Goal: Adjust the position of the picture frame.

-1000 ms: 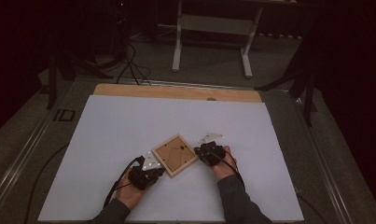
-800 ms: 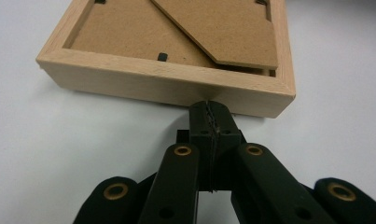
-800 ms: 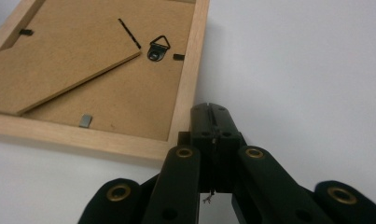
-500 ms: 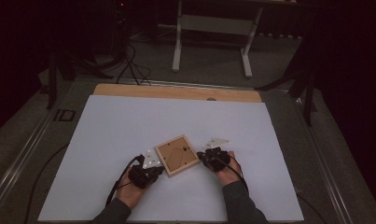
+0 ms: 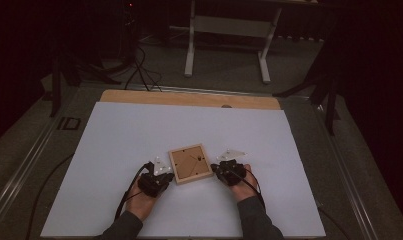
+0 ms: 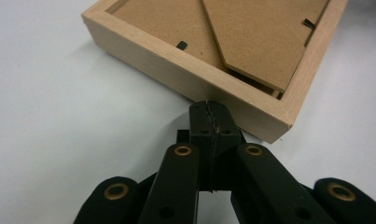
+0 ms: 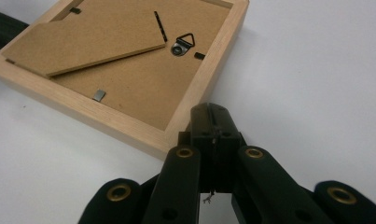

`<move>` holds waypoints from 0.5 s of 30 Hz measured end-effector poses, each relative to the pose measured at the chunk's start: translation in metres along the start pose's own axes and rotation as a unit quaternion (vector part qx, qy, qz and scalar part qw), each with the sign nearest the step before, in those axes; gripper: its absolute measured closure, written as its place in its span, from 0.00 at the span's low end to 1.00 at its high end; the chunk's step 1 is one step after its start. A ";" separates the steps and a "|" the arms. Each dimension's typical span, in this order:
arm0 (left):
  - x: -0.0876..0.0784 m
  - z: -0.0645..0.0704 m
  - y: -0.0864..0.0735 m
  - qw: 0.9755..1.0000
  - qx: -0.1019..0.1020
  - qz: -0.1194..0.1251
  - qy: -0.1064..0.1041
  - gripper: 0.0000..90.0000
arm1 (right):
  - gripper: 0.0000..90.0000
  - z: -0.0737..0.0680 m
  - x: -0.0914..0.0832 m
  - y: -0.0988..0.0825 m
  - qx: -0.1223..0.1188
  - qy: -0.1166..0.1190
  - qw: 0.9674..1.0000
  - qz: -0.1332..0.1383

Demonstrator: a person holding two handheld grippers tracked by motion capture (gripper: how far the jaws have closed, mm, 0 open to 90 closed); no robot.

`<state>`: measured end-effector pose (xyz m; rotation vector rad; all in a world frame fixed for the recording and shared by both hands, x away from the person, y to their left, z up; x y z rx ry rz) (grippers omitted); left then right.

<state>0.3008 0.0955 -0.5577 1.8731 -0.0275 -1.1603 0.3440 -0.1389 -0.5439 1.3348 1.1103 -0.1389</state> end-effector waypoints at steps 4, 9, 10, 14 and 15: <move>0.001 -0.003 0.001 1.000 -0.007 -0.001 0.002 1.00 | 1.00 0.000 0.001 0.000 0.003 0.000 1.000 0.003; 0.002 -0.006 0.001 1.000 -0.006 -0.001 0.002 1.00 | 1.00 -0.001 0.002 0.001 0.002 -0.003 1.000 0.007; 0.002 -0.006 0.001 1.000 -0.005 -0.002 0.002 1.00 | 1.00 -0.001 0.002 0.001 0.002 -0.003 1.000 0.007; 0.003 -0.008 0.003 1.000 -0.007 -0.004 0.005 1.00 | 1.00 -0.001 0.003 0.001 0.001 -0.005 1.000 0.009; 0.004 -0.008 0.003 1.000 -0.009 -0.004 0.007 1.00 | 1.00 -0.001 0.003 0.001 0.002 -0.005 1.000 0.009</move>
Point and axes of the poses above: each handheld gripper's, and its own axes: x roughly forward along the jaws, y roughly out of its top, z roughly to its right, the point moved 3 cm from there along x, roughly forward along the jaws, and after that the axes turned 14 degrees about x, right-handed, at the moved point
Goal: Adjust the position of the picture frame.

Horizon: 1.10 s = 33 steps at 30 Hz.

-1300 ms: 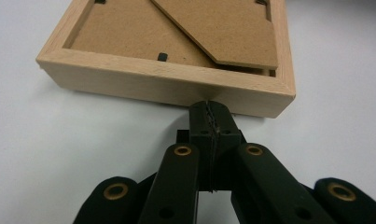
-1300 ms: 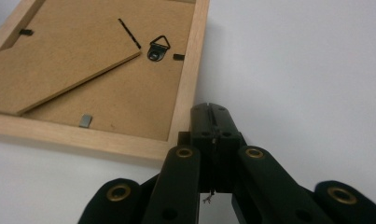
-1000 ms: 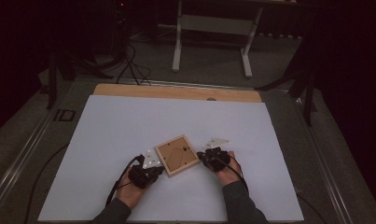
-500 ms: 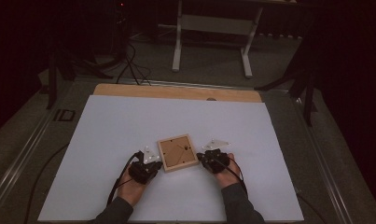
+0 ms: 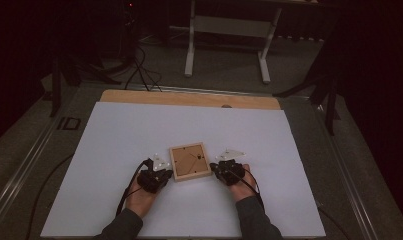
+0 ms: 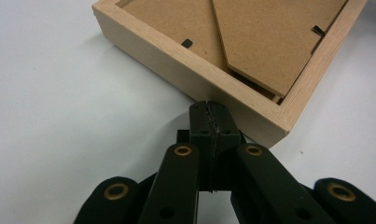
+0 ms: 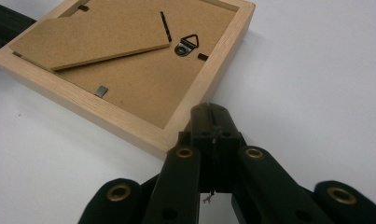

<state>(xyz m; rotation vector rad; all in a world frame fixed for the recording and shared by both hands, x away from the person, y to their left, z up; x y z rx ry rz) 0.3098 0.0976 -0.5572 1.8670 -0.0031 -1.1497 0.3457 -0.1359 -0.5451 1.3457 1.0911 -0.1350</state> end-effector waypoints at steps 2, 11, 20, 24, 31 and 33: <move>0.001 -0.001 0.000 1.000 -0.003 0.000 0.000 1.00 | 1.00 0.000 0.000 0.000 0.000 -0.001 1.000 0.000; 0.004 -0.005 0.003 1.000 -0.011 -0.003 0.006 1.00 | 1.00 0.001 0.003 0.003 0.004 -0.001 1.000 0.002; 0.008 -0.011 0.007 1.000 -0.016 -0.007 0.009 1.00 | 1.00 0.004 0.006 0.006 0.015 0.000 1.000 0.004; 0.010 -0.014 0.008 1.000 -0.016 -0.008 0.011 1.00 | 1.00 0.004 0.006 0.006 0.015 -0.002 1.000 0.004; 0.012 -0.018 0.009 1.000 -0.023 -0.006 0.011 1.00 | 1.00 0.003 0.007 0.007 0.015 -0.004 1.000 0.004; 0.013 -0.020 0.009 1.000 -0.023 -0.006 0.013 1.00 | 1.00 0.003 0.007 0.007 0.016 -0.004 1.000 0.004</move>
Point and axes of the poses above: each handheld gripper's, and its own axes: x roughly forward along the jaws, y roughly out of its top, z roughly to its right, the point moved 3 cm from there along x, roughly forward along the jaws, and after that the axes turned 14 degrees about x, right-handed, at the moved point
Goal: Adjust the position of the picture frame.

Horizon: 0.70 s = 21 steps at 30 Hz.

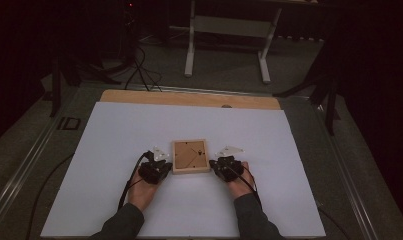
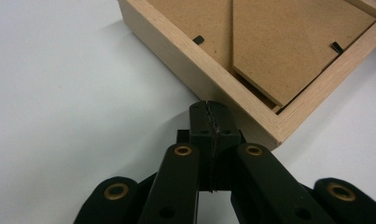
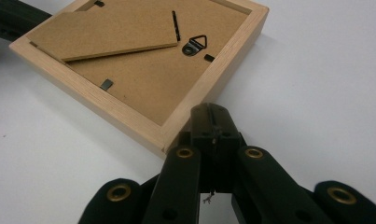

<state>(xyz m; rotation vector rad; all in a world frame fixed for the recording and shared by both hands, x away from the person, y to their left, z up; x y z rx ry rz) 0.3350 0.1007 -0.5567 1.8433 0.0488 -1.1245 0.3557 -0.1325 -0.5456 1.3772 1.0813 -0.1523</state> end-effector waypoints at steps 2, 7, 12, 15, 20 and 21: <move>0.000 -0.002 0.000 1.000 -0.004 0.001 0.002 1.00 | 1.00 -0.001 0.000 0.000 0.000 0.001 1.000 -0.001; 0.000 -0.008 -0.002 1.000 -0.017 0.001 0.007 1.00 | 1.00 -0.005 0.002 0.000 -0.003 0.006 1.000 -0.001; 0.000 -0.007 -0.002 1.000 -0.018 -0.001 0.011 1.00 | 1.00 -0.006 0.003 0.001 -0.003 0.010 1.000 -0.001; 0.000 -0.008 -0.002 1.000 -0.018 -0.002 0.010 1.00 | 1.00 -0.006 0.003 0.001 -0.003 0.010 1.000 0.000; 0.000 -0.009 -0.002 1.000 -0.017 0.000 0.007 1.00 | 1.00 -0.006 0.003 0.001 -0.002 0.010 1.000 0.001; 0.000 -0.009 -0.002 1.000 -0.017 0.000 0.005 1.00 | 1.00 -0.006 0.003 0.001 -0.001 0.011 1.000 0.001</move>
Point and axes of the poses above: each handheld gripper's, and its own axes: x roughly forward along the jaws, y roughly out of its top, z roughly to its right, the point moved 3 cm from there along x, roughly forward along the jaws, and after that the axes turned 14 degrees about x, right-handed, at the moved point
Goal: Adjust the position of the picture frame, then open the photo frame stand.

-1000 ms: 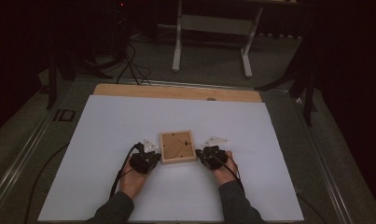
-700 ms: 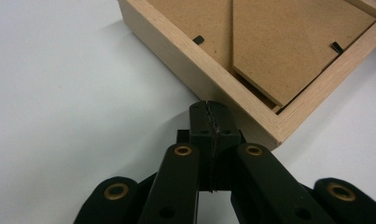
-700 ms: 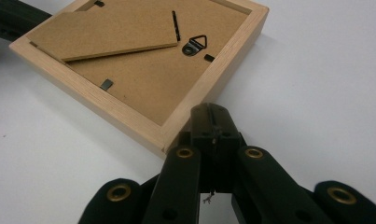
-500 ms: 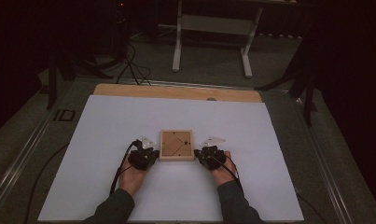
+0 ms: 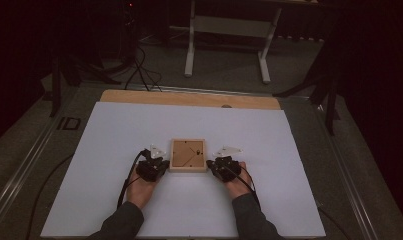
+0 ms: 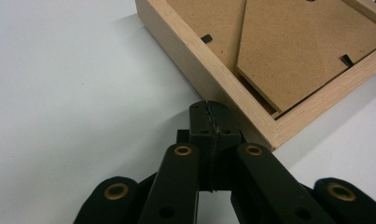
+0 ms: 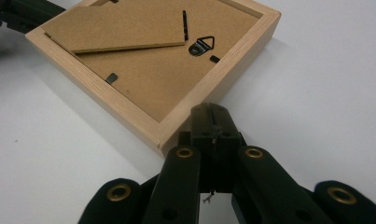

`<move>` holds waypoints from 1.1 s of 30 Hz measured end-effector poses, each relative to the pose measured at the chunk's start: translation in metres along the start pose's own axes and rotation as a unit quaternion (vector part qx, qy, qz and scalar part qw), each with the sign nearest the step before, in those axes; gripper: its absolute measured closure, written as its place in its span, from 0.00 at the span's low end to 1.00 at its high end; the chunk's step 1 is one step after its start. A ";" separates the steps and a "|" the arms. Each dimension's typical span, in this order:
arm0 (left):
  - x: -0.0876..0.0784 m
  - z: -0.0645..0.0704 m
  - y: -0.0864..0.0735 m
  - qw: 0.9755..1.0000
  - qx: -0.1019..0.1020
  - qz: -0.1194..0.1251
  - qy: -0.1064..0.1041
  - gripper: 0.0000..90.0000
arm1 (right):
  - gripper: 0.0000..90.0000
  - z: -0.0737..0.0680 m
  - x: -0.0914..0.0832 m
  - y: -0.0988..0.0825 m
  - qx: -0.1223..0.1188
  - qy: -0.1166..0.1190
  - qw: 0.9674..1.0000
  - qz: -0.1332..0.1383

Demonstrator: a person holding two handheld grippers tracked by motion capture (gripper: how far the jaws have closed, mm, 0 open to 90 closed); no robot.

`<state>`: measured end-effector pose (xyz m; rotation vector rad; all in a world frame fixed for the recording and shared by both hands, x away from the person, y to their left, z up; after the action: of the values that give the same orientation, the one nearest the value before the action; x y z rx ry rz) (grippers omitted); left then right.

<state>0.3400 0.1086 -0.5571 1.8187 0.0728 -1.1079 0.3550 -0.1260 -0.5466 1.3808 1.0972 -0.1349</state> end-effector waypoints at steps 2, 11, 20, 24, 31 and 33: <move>0.000 0.000 0.000 1.000 0.001 0.001 0.002 0.99 | 1.00 0.000 0.000 0.000 -0.001 -0.001 1.000 0.000; -0.002 -0.002 0.000 1.000 -0.010 0.007 0.009 0.92 | 0.99 -0.002 -0.001 -0.001 -0.017 -0.011 1.000 -0.001; -0.008 -0.007 -0.001 0.999 -0.022 0.018 0.019 0.87 | 0.99 0.001 -0.010 0.002 -0.023 -0.022 0.999 0.020; -0.011 -0.008 0.000 0.999 -0.024 0.027 0.021 0.83 | 0.99 0.001 -0.013 0.003 -0.024 -0.021 0.999 0.027; -0.017 -0.007 0.002 0.999 -0.020 0.040 0.017 0.78 | 0.99 -0.003 -0.016 0.004 -0.031 -0.012 0.999 0.038; -0.018 -0.007 0.002 0.999 -0.019 0.043 0.014 0.75 | 0.99 -0.004 -0.017 0.005 -0.031 -0.010 0.999 0.040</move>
<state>0.3352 0.1193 -0.5421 1.7873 0.0314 -1.0151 0.3469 -0.1297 -0.5312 1.3634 1.0196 -0.0553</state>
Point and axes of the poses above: each handheld gripper's, and its own axes: x roughly forward along the jaws, y roughly out of its top, z roughly to its right, the point moved 3 cm from there along x, roughly forward along the jaws, and after that the axes turned 14 degrees about x, right-handed, at the moved point
